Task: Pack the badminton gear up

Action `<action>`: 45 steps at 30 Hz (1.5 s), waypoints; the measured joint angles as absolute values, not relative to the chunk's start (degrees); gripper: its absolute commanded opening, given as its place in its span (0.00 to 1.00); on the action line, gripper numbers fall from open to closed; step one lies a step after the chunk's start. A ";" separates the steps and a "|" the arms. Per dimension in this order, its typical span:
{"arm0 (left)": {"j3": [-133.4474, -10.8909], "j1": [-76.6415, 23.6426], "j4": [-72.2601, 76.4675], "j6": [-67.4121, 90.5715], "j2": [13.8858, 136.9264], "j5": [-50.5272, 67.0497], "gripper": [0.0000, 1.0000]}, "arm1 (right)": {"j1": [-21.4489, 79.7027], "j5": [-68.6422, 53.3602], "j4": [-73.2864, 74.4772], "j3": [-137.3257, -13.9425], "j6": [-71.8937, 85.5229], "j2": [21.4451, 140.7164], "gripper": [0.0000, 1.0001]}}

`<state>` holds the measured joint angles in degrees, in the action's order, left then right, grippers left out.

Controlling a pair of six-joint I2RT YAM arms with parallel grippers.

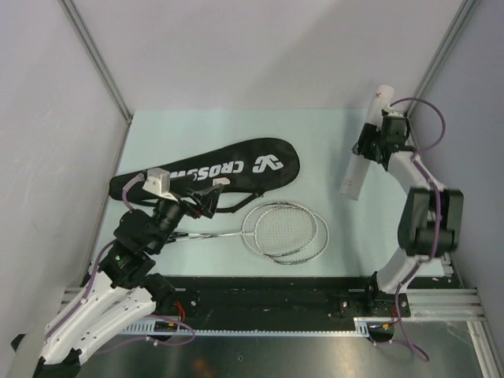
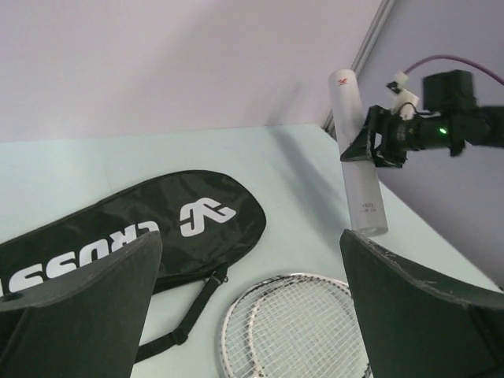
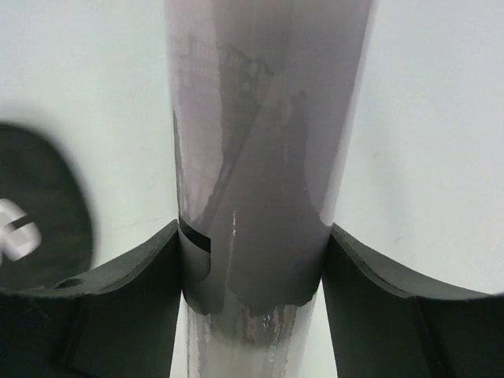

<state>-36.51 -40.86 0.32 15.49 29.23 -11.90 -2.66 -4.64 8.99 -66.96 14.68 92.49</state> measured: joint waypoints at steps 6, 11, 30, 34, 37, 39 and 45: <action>-36.47 -40.86 -3.03 13.47 28.56 -9.82 0.98 | -4.82 0.49 19.35 -85.36 5.61 111.87 0.48; -36.45 -40.86 -4.19 13.69 29.87 -7.77 0.97 | -4.84 2.57 27.64 -99.29 1.58 122.43 0.49; -36.51 -40.86 -6.59 16.51 39.03 -5.80 0.96 | -4.95 11.94 27.35 -104.18 -21.63 130.67 0.84; -36.88 -40.86 -7.01 17.12 40.21 -5.85 0.97 | -5.48 11.20 26.09 -104.09 -22.87 130.67 0.92; -37.15 -40.86 -7.05 18.15 41.21 -5.89 0.98 | -5.61 10.92 25.80 -104.09 -22.15 130.63 0.93; -37.67 -40.73 -7.62 18.55 42.09 -5.85 0.98 | -5.63 10.61 26.02 -104.09 -20.86 130.45 0.93; -42.61 -37.23 -12.40 19.29 45.98 -3.95 0.98 | -4.40 11.86 27.62 -104.09 -16.93 127.59 1.00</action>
